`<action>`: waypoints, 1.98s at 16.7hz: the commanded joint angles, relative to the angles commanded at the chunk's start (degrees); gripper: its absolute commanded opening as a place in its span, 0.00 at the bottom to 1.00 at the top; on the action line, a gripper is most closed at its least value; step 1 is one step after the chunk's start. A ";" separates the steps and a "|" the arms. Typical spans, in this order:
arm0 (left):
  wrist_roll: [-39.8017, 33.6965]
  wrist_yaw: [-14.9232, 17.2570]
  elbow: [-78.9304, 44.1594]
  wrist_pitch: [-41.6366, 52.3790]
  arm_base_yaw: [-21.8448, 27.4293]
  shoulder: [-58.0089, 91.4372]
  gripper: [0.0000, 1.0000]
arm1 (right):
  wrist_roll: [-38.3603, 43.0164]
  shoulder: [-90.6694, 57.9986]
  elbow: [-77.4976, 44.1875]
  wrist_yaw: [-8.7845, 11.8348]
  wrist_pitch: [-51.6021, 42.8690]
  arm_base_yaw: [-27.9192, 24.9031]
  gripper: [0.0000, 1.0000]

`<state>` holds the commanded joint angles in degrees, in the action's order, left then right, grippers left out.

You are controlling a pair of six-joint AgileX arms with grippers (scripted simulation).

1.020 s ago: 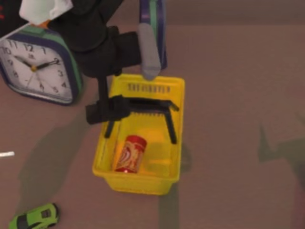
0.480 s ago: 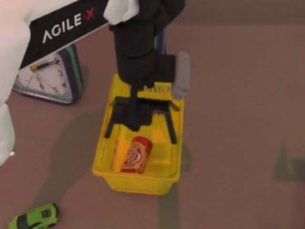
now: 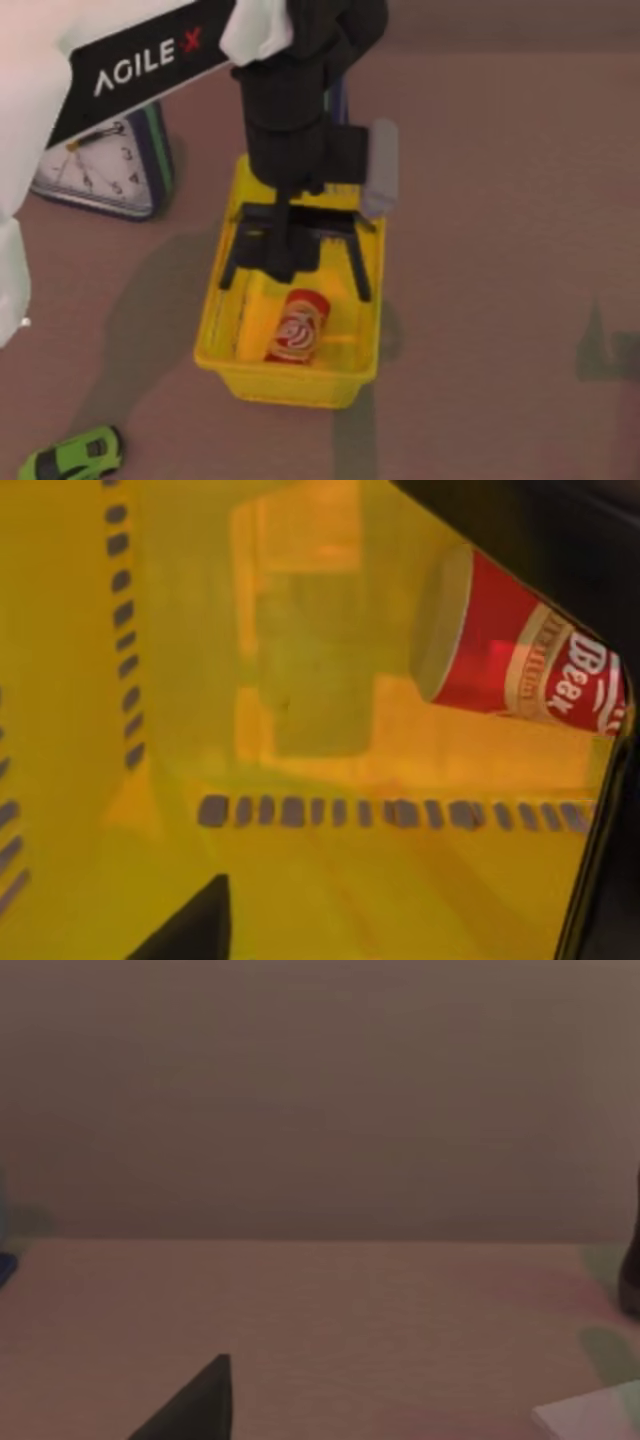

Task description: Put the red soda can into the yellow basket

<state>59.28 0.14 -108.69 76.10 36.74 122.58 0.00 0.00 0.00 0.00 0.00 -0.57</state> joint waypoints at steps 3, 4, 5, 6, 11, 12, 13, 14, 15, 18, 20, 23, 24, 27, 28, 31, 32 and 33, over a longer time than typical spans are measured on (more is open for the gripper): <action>-0.03 0.00 1.72 -1.70 0.03 -0.02 1.00 | 0.00 0.00 0.00 0.00 0.00 0.00 1.00; -0.03 0.00 1.72 -1.70 0.03 -0.02 1.00 | 0.00 0.00 0.00 0.00 0.00 0.00 1.00; -0.03 0.00 1.72 -1.70 0.03 -0.02 1.00 | 0.00 0.00 0.00 0.00 0.00 0.00 1.00; -0.03 0.00 1.72 -1.70 0.03 -0.02 1.00 | 0.00 0.00 0.00 0.00 0.00 0.00 1.00; -0.03 0.00 1.72 -1.70 0.03 -0.02 0.62 | 0.00 0.00 0.00 0.00 0.00 0.00 1.00; -0.03 0.00 1.72 -1.70 0.03 -0.02 0.55 | 0.00 0.00 0.00 0.00 0.00 0.00 1.00; -0.03 0.00 1.72 -1.70 0.03 -0.02 0.47 | 0.00 0.00 0.00 0.00 0.00 0.00 1.00; -0.03 0.00 1.72 -1.70 0.03 -0.02 0.40 | 0.00 0.00 0.00 0.00 0.00 0.00 1.00; -0.03 0.00 1.72 -1.70 0.03 -0.02 0.32 | 0.00 0.00 0.00 0.00 0.00 0.00 1.00; -0.03 0.00 1.72 -1.70 0.03 -0.02 0.10 | 0.00 0.00 0.00 0.00 0.00 0.00 1.00; -0.03 0.00 1.72 -1.70 0.03 -0.02 0.00 | 0.00 0.00 0.00 0.00 0.00 0.00 1.00; -0.03 0.00 1.72 -1.70 0.03 -0.02 0.00 | 0.00 0.00 0.00 0.00 0.00 0.00 1.00; -0.03 0.00 1.72 -1.70 0.03 -0.02 0.00 | 0.00 0.00 0.00 0.00 0.00 0.00 1.00; -0.03 0.00 1.72 -1.70 0.03 -0.02 0.00 | 0.00 0.00 0.00 0.00 0.00 0.00 1.00; -0.03 0.00 1.72 -1.70 0.03 -0.02 0.00 | 0.00 0.00 0.00 0.00 0.00 0.00 1.00; -0.03 0.00 1.72 -1.70 0.03 -0.02 0.00 | 0.00 0.00 0.00 0.00 0.00 0.00 1.00; -0.03 0.00 1.72 -1.70 0.03 -0.02 0.00 | 0.00 0.00 0.00 0.00 0.00 0.00 1.00; -0.03 0.00 1.72 -1.70 0.03 -0.02 0.00 | 0.00 0.00 0.00 0.00 0.00 0.00 1.00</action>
<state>59.24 0.14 -106.97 74.40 36.77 122.57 0.00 0.00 0.00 0.00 0.00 -0.57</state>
